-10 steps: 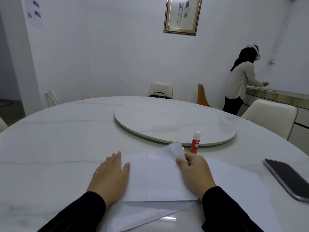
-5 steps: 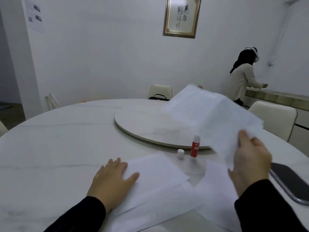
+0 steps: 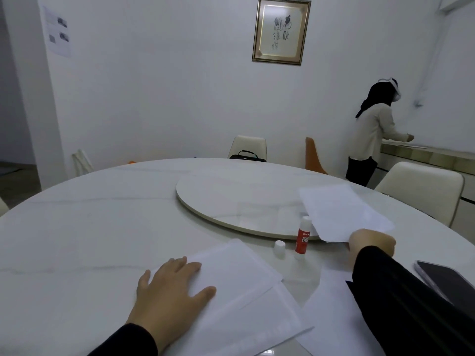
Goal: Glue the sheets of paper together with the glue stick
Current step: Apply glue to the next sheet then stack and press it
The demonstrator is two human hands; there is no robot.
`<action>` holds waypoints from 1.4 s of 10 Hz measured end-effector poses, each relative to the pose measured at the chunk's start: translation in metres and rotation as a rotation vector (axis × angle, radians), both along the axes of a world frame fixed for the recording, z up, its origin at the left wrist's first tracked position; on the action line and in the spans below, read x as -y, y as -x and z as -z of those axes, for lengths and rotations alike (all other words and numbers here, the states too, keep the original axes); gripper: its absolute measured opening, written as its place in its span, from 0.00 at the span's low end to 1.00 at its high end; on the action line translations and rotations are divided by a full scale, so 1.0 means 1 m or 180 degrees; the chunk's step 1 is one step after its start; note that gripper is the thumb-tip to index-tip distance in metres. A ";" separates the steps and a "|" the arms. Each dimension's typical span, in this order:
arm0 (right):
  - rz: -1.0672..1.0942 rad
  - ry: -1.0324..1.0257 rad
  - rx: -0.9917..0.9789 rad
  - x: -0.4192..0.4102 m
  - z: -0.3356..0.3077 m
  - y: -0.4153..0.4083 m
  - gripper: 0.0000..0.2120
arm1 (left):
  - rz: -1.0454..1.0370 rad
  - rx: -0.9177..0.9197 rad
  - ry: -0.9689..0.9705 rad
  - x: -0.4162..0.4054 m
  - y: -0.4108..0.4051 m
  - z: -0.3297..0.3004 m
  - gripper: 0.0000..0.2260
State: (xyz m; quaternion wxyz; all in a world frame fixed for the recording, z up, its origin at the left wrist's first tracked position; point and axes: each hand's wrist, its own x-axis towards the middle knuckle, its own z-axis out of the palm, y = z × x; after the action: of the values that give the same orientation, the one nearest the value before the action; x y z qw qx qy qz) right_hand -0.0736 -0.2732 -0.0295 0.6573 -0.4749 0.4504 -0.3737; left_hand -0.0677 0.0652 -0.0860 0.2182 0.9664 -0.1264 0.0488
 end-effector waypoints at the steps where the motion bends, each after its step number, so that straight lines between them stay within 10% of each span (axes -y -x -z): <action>1: -0.0214 -0.0113 -0.0038 -0.007 0.005 -0.007 0.21 | 0.0084 -0.0039 0.0001 0.000 0.000 0.001 0.23; 6: -0.1514 0.1443 -0.1268 -0.039 0.005 0.015 0.40 | 0.0671 -0.0107 -0.0590 0.005 -0.001 -0.015 0.24; 9: -0.1650 0.2252 -0.0883 -0.061 0.032 0.005 0.07 | 0.0999 0.0074 -0.0410 0.085 -0.004 -0.008 0.27; 14: -0.2089 0.2315 0.0134 -0.090 -0.001 0.018 0.05 | 0.1112 -0.0065 -0.0695 0.081 -0.017 0.005 0.24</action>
State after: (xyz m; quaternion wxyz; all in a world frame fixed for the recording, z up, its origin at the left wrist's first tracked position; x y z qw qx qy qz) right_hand -0.0912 -0.1827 -0.0288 0.5408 -0.7829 0.1040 -0.2894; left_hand -0.0511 -0.0157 -0.0912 0.1186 0.9482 -0.2944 -0.0136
